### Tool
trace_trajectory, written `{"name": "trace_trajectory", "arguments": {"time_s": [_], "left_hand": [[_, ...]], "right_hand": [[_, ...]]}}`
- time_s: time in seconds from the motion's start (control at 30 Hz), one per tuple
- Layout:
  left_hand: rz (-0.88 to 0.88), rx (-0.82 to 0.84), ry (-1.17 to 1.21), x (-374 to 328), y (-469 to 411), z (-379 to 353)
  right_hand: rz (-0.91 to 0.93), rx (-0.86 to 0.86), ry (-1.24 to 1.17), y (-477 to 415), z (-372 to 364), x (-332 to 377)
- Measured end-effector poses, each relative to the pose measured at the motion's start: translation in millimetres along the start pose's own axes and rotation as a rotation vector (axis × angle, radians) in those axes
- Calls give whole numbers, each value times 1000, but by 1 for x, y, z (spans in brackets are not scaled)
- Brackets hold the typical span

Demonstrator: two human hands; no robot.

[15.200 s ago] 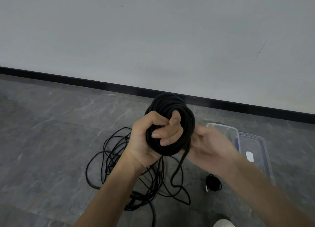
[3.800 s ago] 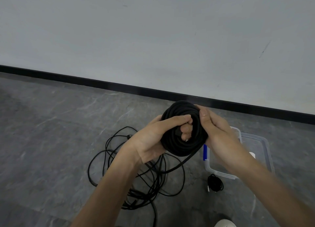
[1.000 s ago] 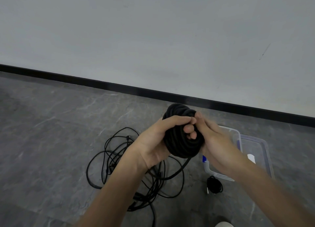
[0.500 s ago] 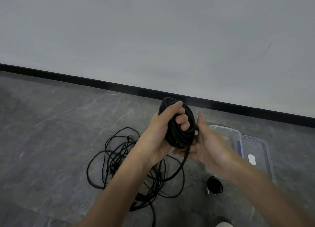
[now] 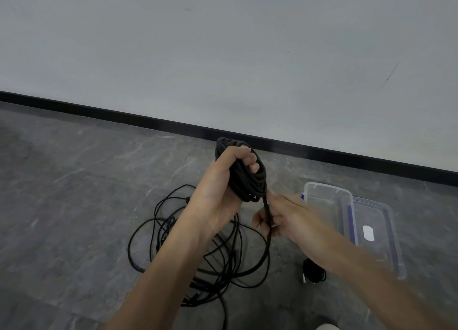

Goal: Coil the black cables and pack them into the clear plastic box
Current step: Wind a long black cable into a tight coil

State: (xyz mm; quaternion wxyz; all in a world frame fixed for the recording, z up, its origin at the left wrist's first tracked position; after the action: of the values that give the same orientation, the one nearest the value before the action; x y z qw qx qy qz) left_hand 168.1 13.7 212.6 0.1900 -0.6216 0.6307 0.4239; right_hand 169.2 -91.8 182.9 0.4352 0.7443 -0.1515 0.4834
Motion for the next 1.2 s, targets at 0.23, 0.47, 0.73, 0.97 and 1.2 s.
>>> {"name": "trace_trajectory", "arguments": {"time_s": [0.23, 0.47, 0.73, 0.97, 1.2], "left_hand": [[-27, 2, -6, -3, 1, 0], [-158, -155, -309, -11, 3, 3], [-311, -275, -419, -26, 4, 14], [-388, -325, -555, -36, 6, 20], [-389, -313, -762, -36, 7, 19]], "right_hand": [[-50, 102, 25, 7, -8, -5], [146, 127, 278, 16, -20, 11], [-142, 246, -263, 25, -38, -7], [-106, 354, -453, 32, -44, 3], [-69, 349, -226, 43, -47, 5]]}}
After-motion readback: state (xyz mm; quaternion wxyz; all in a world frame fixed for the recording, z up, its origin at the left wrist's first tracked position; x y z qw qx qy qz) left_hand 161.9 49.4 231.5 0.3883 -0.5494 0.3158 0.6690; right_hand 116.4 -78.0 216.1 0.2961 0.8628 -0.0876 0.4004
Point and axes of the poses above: each hand's wrist, its own y-axis away from the middle knuckle, its own z-axis out of the back of the hand, x = y × z, the point moved 8 cm from there along -y, towards the middle knuckle, and after that the axes turned 9 degrees about -y, right-handed, at the moved point
